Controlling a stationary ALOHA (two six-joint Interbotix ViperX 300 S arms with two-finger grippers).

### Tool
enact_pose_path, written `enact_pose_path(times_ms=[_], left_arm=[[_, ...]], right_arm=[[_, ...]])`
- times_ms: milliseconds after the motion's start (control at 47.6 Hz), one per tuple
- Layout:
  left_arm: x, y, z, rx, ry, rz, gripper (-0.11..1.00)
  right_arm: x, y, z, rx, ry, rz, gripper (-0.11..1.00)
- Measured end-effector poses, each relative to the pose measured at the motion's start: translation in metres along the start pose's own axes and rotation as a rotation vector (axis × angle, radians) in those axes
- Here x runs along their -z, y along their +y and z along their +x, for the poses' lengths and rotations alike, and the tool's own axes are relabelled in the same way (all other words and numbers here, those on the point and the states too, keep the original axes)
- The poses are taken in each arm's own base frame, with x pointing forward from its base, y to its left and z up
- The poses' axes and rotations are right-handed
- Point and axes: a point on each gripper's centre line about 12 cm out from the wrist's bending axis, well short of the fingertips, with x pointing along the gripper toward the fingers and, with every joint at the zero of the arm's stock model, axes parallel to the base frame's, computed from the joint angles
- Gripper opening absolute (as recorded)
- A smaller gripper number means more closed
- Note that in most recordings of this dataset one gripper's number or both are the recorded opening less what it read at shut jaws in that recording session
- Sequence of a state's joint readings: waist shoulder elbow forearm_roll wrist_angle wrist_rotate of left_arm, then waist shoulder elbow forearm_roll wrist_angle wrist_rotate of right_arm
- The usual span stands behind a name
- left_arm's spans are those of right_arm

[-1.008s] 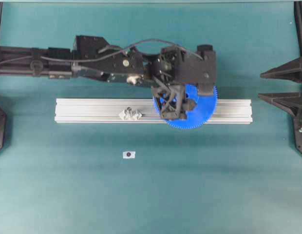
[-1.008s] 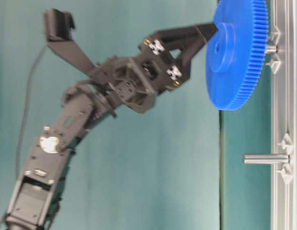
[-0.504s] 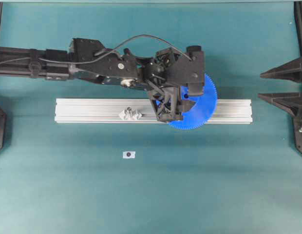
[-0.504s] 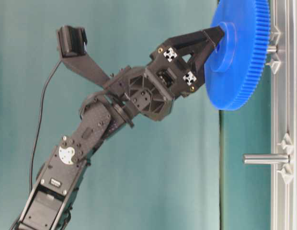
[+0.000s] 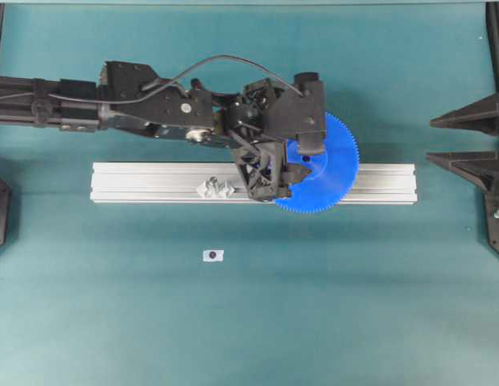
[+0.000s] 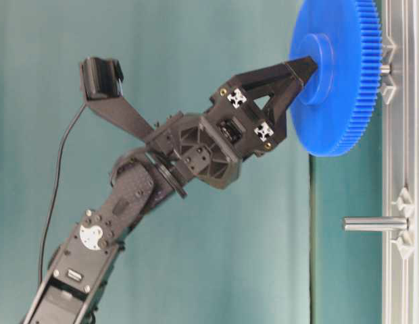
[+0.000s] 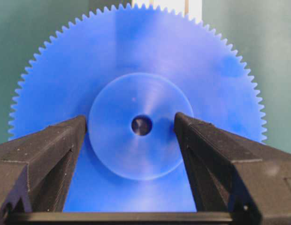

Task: Insert the large gear onto the shaft.

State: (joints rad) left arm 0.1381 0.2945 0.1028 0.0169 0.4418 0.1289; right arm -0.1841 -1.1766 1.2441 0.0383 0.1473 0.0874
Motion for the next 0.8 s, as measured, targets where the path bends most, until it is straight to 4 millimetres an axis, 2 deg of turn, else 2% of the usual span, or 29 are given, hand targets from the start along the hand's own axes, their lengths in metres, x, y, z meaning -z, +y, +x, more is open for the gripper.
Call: enact_pose_path(times_ms=[231,441,567,798], left_arm=[[-0.012,-0.008,0.0,0.009,-0.022,0.016,0.8],[-0.014,0.002,0.003,-0.004,-0.026,0.027,0.8],[-0.011,0.01,0.007,-0.013,-0.018,0.015,0.8],[-0.006,0.009,0.009,-0.011,0.006,0.0,0.82]], right_arm=[[-0.001,0.0,0.0,0.0,-0.002,0.0,0.68],[-0.001,0.0,0.0,0.0,-0.002,0.002,0.68],[-0.001,0.0,0.0,0.0,-0.005,0.012,0.68],[-0.002,0.0,0.0,-0.001,-0.012,0.017,0.68]])
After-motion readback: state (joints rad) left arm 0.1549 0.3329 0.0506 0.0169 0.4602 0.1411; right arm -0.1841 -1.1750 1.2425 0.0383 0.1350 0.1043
